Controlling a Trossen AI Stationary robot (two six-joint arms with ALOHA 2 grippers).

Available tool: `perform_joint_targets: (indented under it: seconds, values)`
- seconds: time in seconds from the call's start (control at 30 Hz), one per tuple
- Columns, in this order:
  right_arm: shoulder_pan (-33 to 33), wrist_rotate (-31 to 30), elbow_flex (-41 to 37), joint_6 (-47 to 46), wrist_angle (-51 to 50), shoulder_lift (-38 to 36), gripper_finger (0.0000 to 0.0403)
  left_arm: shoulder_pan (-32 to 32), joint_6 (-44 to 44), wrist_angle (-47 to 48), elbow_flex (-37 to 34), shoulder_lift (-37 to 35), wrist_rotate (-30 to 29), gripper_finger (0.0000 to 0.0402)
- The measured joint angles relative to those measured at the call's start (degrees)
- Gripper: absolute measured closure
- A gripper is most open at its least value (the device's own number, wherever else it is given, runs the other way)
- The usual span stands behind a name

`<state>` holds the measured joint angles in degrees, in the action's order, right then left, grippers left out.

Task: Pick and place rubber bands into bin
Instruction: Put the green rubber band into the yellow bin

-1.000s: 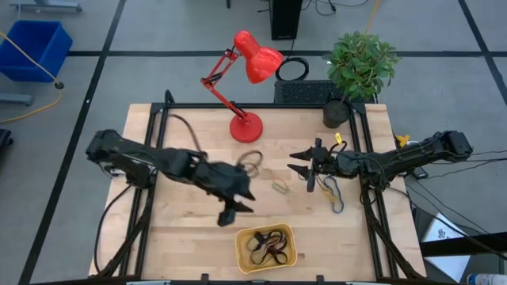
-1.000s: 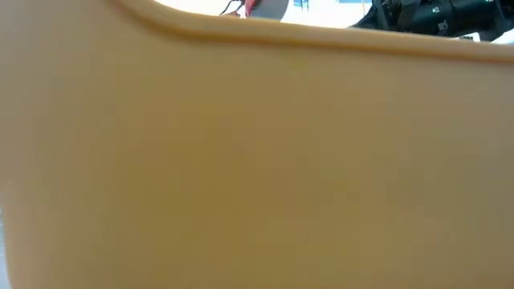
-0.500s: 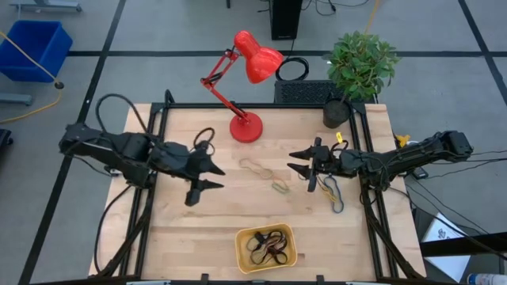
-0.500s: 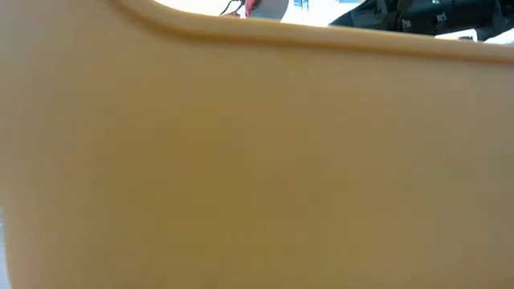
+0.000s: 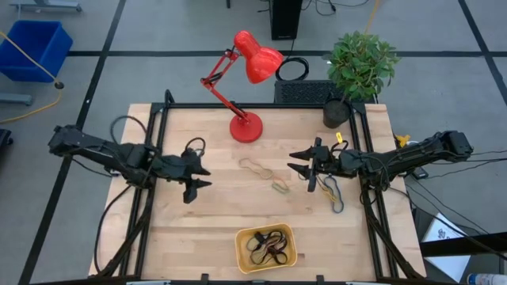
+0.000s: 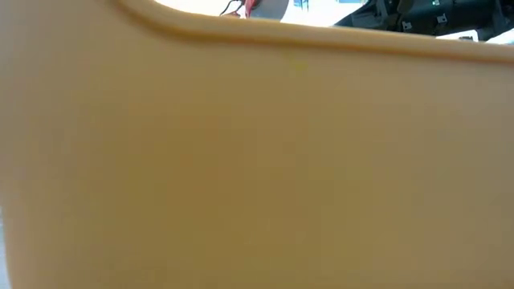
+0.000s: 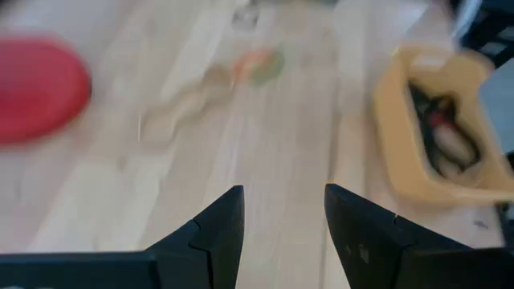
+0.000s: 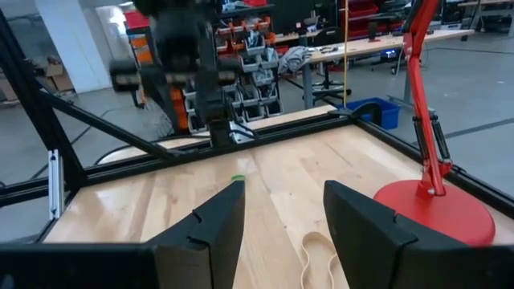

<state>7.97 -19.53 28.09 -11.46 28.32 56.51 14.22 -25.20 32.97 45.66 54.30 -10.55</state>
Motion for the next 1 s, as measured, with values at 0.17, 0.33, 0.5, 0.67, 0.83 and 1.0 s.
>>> perform_joint_targets:
  seconds: [0.17,0.33,0.5,0.67,0.83,1.0]
  values:
    - [0.0,-0.14,-0.02,0.08,-0.07,0.0,0.0239,-0.07,-1.14,0.06,-3.75,0.05,0.91,0.0222]
    - [-0.02,-0.15,-0.02,0.11,-0.07,0.0,0.0239,-0.07,-0.91,4.16,-5.11,0.11,-2.48,0.0222]
    - [-0.07,-0.18,-0.02,0.11,-0.07,0.02,0.0239,-1.49,-2.38,9.96,-5.11,2.14,-5.33,0.0222]
    - [-0.11,-0.43,-0.02,0.11,-0.31,0.02,0.0239,-5.15,-2.48,12.22,-5.11,8.21,-0.75,0.0222]
    - [-0.13,-1.7,-0.02,-0.02,-0.28,0.04,0.0239,-8.95,-2.57,16.12,-5.11,15.4,3.67,0.0222]
    - [-0.13,-1.68,-0.02,-0.29,-0.68,0.04,0.0239,-10.67,0.97,18.65,-5.11,20.52,3.09,0.0222]
